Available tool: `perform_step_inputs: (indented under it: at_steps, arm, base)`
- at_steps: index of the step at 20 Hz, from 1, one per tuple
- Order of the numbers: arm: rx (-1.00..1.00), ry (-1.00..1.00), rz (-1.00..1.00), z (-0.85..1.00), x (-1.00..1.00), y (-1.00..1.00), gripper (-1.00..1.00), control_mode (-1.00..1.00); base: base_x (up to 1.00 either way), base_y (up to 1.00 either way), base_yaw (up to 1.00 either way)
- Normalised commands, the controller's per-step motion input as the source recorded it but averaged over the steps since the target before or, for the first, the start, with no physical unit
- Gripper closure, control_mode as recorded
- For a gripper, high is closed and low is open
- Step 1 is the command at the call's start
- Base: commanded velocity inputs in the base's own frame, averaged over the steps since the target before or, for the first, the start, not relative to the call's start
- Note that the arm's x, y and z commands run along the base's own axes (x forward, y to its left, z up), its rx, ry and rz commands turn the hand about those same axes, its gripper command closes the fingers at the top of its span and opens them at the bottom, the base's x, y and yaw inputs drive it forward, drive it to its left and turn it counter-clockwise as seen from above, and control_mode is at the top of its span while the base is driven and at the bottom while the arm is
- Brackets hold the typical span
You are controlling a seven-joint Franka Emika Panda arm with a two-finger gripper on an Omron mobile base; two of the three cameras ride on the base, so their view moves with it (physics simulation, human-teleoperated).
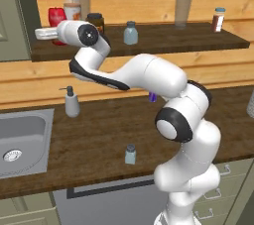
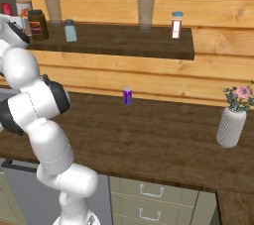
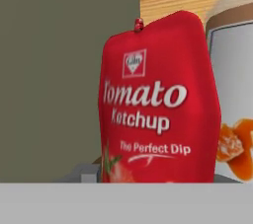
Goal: Put the shaker and condiment bottle from the counter next to their counterparts in the cabinet.
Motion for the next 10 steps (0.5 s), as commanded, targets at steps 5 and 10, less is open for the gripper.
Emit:
perform_step_inputs:
  at_steps: [5, 10]
  arm:
    - [0.0, 0.0, 0.0, 0.0, 0.02, 0.0, -1.0, -1.0]
    - [0.0, 0.0, 0.0, 0.0, 0.0, 0.0, -1.0, -1.0]
  base:
    - [0.0, 0.0, 0.0]
    - [0.0, 0.0, 0.0]
